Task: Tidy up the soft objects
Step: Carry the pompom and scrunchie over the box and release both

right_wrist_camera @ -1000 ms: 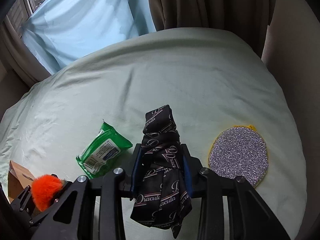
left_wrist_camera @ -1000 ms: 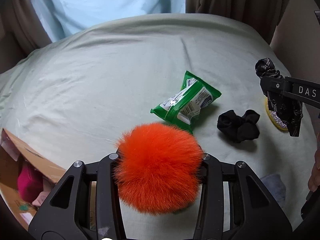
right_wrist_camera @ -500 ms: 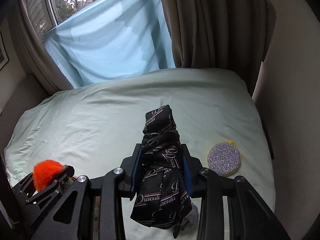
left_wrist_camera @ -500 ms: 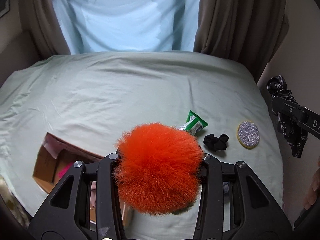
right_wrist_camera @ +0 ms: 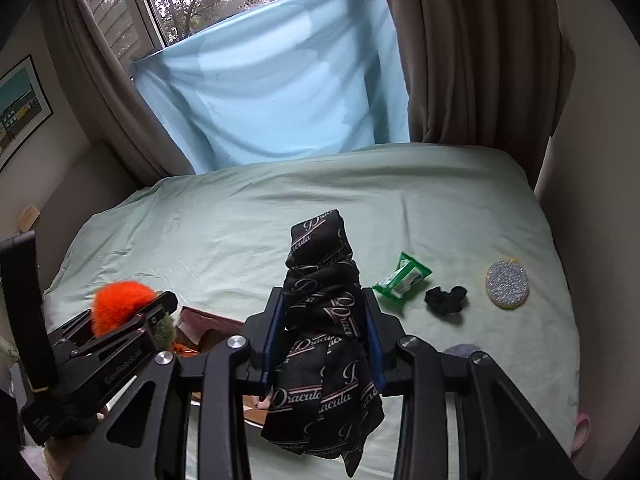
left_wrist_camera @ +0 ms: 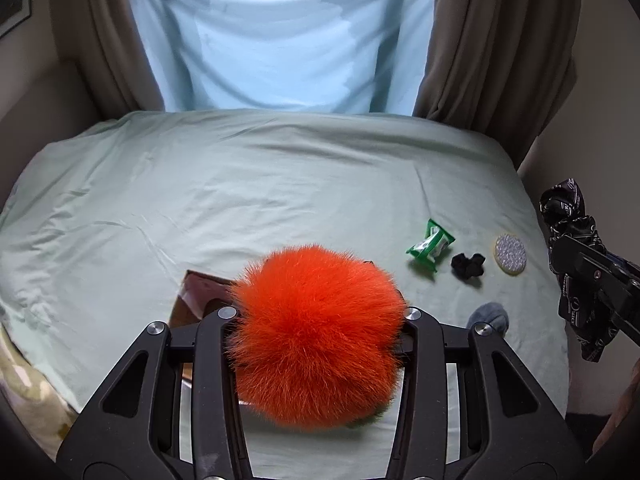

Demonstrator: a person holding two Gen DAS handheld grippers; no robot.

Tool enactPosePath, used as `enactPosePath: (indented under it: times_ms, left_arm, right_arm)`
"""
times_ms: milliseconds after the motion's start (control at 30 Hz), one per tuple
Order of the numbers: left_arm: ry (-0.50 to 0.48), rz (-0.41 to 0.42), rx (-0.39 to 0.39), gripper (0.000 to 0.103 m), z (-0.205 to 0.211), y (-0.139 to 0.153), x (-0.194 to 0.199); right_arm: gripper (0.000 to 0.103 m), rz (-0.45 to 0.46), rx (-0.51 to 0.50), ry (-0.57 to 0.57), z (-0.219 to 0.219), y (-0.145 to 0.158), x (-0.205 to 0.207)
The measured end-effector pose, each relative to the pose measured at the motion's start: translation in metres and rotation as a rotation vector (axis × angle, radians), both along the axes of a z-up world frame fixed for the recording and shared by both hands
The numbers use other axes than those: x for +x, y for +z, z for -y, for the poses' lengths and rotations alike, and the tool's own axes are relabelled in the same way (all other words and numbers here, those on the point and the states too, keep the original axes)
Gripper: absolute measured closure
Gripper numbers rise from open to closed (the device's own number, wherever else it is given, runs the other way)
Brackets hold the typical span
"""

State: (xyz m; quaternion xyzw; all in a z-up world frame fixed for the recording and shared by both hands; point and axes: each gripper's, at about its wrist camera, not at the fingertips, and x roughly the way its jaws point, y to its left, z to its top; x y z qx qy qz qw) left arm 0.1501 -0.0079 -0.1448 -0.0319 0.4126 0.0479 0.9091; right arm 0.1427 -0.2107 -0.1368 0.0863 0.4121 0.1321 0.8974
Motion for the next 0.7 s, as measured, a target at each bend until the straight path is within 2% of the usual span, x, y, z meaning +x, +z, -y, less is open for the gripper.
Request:
enactPosePath:
  times_ms: [167, 400, 567, 700]
  left_arm:
    - [-0.027, -0.059, 0.007, 0.066, -0.063, -0.015, -0.01]
    - [-0.06, -0.167, 0.014, 0.066, -0.142, -0.058, -0.004]
    - [-0.107, -0.25, 0.032, 0.066, -0.172, -0.094, 0.01]
    - [-0.149, -0.317, 0.042, 0.066, -0.178, -0.126, 0.026]
  right_arm:
    - [0.07, -0.077, 0.063, -0.014, -0.061, -0.018, -0.011]
    - [0.07, -0.204, 0.08, -0.041, -0.134, -0.066, -0.006]
    - [0.07, -0.319, 0.089, -0.069, -0.164, -0.11, 0.008]
    - [0.07, -0.408, 0.079, -0.108, -0.178, -0.142, 0.019]
